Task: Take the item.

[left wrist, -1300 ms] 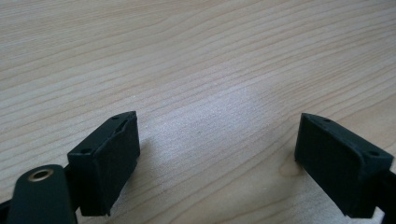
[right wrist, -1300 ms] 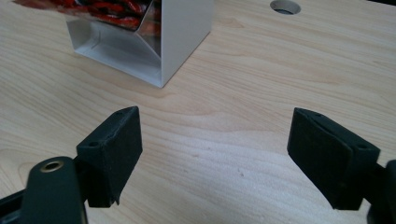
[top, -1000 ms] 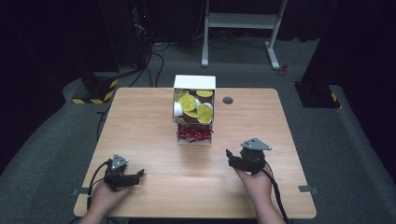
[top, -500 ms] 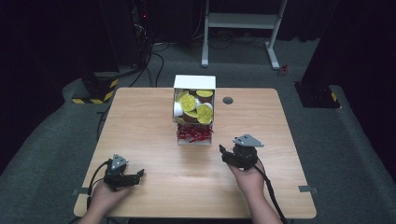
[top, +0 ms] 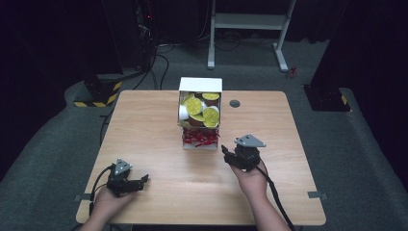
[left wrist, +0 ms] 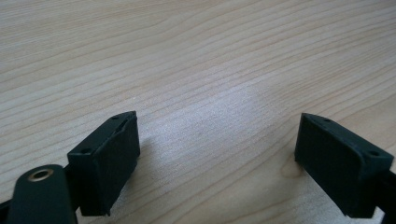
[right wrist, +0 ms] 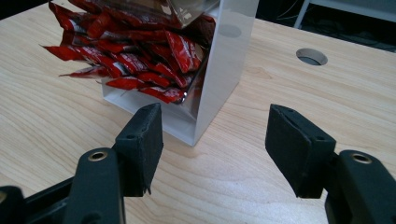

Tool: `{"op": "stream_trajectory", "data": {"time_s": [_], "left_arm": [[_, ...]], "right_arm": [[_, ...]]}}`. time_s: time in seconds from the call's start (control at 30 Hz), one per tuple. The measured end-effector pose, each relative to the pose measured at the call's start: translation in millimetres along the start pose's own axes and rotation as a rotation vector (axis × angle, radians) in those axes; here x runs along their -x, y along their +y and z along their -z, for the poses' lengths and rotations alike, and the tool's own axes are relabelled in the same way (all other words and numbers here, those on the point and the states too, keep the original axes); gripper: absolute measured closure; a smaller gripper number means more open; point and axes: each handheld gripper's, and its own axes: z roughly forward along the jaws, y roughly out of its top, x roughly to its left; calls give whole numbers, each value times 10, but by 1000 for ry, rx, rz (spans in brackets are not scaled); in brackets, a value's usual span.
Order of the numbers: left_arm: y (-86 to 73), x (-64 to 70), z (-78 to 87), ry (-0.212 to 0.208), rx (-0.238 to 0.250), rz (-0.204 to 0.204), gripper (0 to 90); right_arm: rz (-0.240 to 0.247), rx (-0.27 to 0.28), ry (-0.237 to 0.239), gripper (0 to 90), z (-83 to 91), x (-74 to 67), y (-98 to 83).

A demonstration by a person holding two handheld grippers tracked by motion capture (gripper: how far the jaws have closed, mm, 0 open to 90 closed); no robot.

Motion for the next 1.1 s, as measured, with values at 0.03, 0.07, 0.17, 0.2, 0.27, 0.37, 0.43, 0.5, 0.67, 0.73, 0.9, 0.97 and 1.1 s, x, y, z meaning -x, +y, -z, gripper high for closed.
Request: {"op": "stream_trajectory", "data": {"time_s": [0.03,0.07,0.17,0.2,0.27,0.37,0.43,0.5,0.67,0.73,0.9,0.97,1.1], "left_arm": [[0,0,0,0,0,0,143],[0,0,0,0,0,0,143],[0,0,0,0,0,0,143],[0,0,0,0,0,0,143],[0,-1,0,0,0,0,142],[0,-2,1,-2,-1,-1,142],[0,-3,1,-2,-1,-2,143],[0,-3,1,-2,-2,-2,143],[0,-2,1,-2,-1,-2,142],[0,-3,1,-2,-2,-2,143],[0,-1,0,-1,0,-2,142],[0,-1,0,-1,0,-2,143],[0,-1,0,-1,0,-1,143]], "right_arm": [[-6,-1,9,391,-11,-7,18],[-6,-1,9,391,-11,-7,18],[8,1,2,393,-40,-22,52],[8,1,2,393,-40,-22,52],[21,2,3,399,-61,-31,73],[16,4,2,404,-88,-61,98],[22,5,3,406,-97,-65,105],[30,9,0,411,-114,-81,119],[39,7,9,426,-156,-126,172],[37,9,13,432,-171,-134,185],[42,9,13,460,-213,-146,222],[40,11,13,471,-226,-155,241],[56,12,15,485,-260,-157,270]]}}
